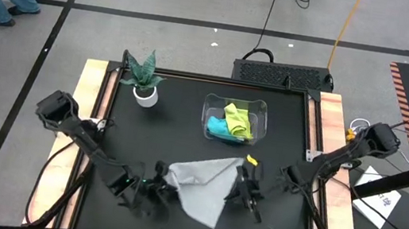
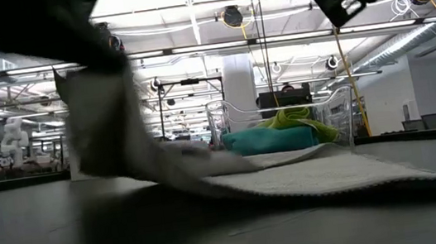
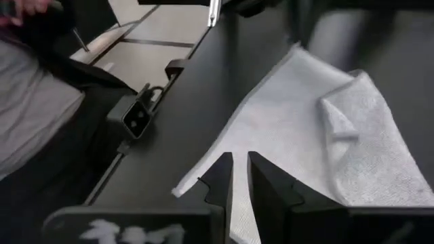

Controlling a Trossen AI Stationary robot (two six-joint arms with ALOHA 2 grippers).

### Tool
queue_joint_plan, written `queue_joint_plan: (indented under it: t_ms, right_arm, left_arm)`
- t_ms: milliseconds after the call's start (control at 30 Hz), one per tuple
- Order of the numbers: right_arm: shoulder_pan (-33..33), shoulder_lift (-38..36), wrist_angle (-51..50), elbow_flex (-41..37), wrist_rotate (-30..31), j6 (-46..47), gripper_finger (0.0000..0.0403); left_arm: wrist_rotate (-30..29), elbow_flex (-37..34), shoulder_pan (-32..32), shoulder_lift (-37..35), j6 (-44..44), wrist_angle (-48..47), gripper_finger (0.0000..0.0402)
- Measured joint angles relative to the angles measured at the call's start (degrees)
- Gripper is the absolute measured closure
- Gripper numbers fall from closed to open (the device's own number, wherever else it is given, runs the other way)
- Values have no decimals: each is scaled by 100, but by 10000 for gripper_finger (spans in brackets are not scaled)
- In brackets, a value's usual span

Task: Fold microfiber towels
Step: Fold the gray towel

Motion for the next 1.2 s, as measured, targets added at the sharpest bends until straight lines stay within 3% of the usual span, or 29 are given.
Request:
queue_joint_plan:
  t_ms: [167, 500, 767, 1000, 1200]
  right_arm:
    - [352, 404, 767, -209, 561, -50, 347]
    - [121, 1059, 1409, -220, 716, 722, 264]
    - [-10, 1077, 1302, -217, 665, 1082, 228]
    - [-51, 1076, 1160, -217, 511, 1546, 230]
    - [24, 1076, 1643, -217, 495, 1583, 229]
  left_arm:
    - [41, 564, 611, -2, 319, -377, 398]
    - [159, 1946, 1527, -9, 382, -1564, 399]
    - [279, 2004, 1619, -13, 442, -1633, 399]
    - [170, 2004, 1619, -13, 499, -1600, 400]
    - [172, 2004, 1717, -13, 523, -1624, 400]
